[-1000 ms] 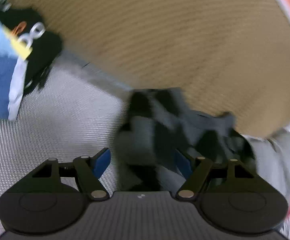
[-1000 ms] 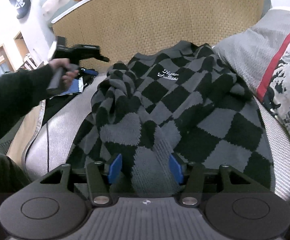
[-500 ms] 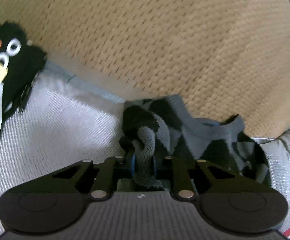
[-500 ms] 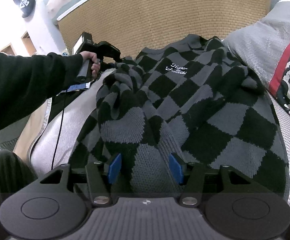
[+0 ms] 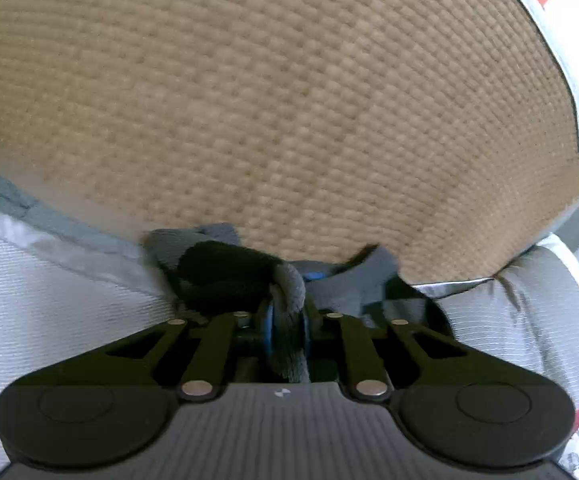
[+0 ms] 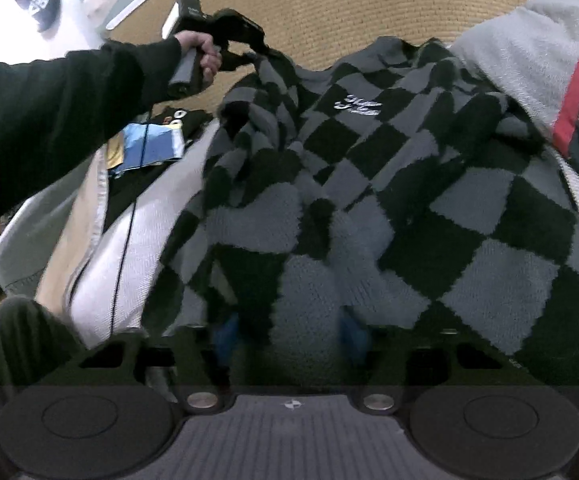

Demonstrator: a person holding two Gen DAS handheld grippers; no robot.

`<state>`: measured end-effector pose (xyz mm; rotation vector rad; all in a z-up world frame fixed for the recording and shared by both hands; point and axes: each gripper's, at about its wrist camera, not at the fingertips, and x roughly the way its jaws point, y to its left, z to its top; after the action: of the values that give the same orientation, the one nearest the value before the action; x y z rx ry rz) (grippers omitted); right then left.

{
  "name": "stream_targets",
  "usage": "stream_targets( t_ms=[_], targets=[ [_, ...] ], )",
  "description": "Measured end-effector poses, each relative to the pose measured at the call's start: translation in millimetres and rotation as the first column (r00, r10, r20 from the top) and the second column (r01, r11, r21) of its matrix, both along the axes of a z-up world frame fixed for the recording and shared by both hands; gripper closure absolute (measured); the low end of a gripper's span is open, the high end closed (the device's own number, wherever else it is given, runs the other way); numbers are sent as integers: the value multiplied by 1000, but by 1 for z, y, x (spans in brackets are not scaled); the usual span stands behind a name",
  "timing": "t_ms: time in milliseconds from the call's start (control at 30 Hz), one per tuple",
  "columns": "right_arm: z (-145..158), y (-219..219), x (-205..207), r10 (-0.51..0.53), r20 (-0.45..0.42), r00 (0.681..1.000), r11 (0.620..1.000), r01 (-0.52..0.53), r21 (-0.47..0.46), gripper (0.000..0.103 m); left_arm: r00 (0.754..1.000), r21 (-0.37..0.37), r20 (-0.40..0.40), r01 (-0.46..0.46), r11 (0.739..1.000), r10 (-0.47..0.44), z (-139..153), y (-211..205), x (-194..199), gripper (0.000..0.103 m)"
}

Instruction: Fold clothes

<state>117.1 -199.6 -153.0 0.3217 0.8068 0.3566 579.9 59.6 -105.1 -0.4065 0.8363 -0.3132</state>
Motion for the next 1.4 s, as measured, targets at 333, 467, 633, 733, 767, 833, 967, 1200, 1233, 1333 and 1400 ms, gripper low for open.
stream_targets(
  t_ms=[333, 467, 633, 733, 767, 833, 967, 1200, 1233, 1333, 1400],
  targets=[
    [4, -9, -9, -23, 15, 1000, 998, 22, 51, 86, 994, 96, -45, 102, 990, -98, -10, -66, 20, 88],
    [11, 0, -10, -8, 29, 1000, 1000, 9, -24, 71, 994, 158, -68, 97, 983, -87, -17, -55, 20, 85],
    [15, -2, -10, -6, 59, 998, 1000, 7, -22, 60, 987, 223, -114, 137, 965, -114, -14, -34, 17, 61],
    [16, -1, -6, 10, 58, 998, 1000, -9, -21, 60, 978, 303, -134, 192, 933, -158, -16, -36, 16, 55],
    [17, 0, -5, 15, 62, 998, 1000, -13, -24, 60, 977, 321, -138, 199, 926, -162, -18, -39, 17, 54],
    [19, 3, -4, 24, 69, 997, 999, -22, -30, 60, 976, 362, -149, 203, 910, -159, -23, -46, 19, 51],
    [23, 13, -1, 35, 88, 996, 996, -27, -91, 60, 979, 426, -142, 194, 884, -146, -32, -58, 22, 50],
    [31, 25, -3, 50, 150, 987, 977, -17, -214, 58, 975, 454, -176, 202, 868, -135, -40, -62, 26, 69],
    [31, 24, -5, 45, 154, 987, 975, -10, -222, 58, 974, 449, -181, 204, 870, -135, -40, -60, 26, 72],
    [31, 20, -9, 44, 159, 986, 980, -11, -200, 56, 975, 440, -180, 200, 875, -132, -39, -57, 27, 80],
    [30, 19, -11, 42, 156, 987, 982, -11, -190, 54, 977, 429, -172, 190, 883, -127, -38, -55, 25, 82]
  ],
)
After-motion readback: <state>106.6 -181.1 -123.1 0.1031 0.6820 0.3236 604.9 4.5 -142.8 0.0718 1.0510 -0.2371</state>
